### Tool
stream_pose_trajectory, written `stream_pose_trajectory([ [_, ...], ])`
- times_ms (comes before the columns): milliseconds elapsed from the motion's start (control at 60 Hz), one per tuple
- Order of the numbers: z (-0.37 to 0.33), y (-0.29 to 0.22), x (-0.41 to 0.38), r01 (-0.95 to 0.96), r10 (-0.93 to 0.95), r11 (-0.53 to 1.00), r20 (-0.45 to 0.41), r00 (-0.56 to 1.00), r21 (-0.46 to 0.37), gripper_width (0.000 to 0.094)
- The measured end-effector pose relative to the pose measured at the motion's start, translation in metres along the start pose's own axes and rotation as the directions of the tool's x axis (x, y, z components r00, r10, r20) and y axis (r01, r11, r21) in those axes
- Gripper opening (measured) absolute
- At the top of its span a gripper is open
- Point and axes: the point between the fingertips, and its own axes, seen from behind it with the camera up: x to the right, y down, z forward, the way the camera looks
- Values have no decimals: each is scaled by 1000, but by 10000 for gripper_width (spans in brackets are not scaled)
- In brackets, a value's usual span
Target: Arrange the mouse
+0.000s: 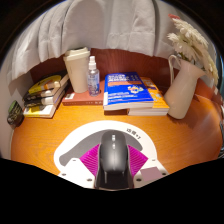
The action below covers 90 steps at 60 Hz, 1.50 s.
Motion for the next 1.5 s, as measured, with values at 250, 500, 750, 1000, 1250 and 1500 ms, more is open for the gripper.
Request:
stream_pose_trajectory([
  [250, -4, 2, 7, -29, 29, 999, 8, 1000, -23, 658],
  [500, -102, -29, 15, -50, 45, 997, 63, 997, 66, 819],
  [750, -257, -44, 18, -28, 1, 981, 138, 990, 191, 821],
  [1000, -362, -24, 15, -4, -43, 960, 163, 986, 279, 823],
  [1250, -400, 0, 16, -3, -49, 952, 163, 985, 307, 827],
  [1500, -415, 12, 15, -10, -40, 957, 168, 985, 291, 828],
])
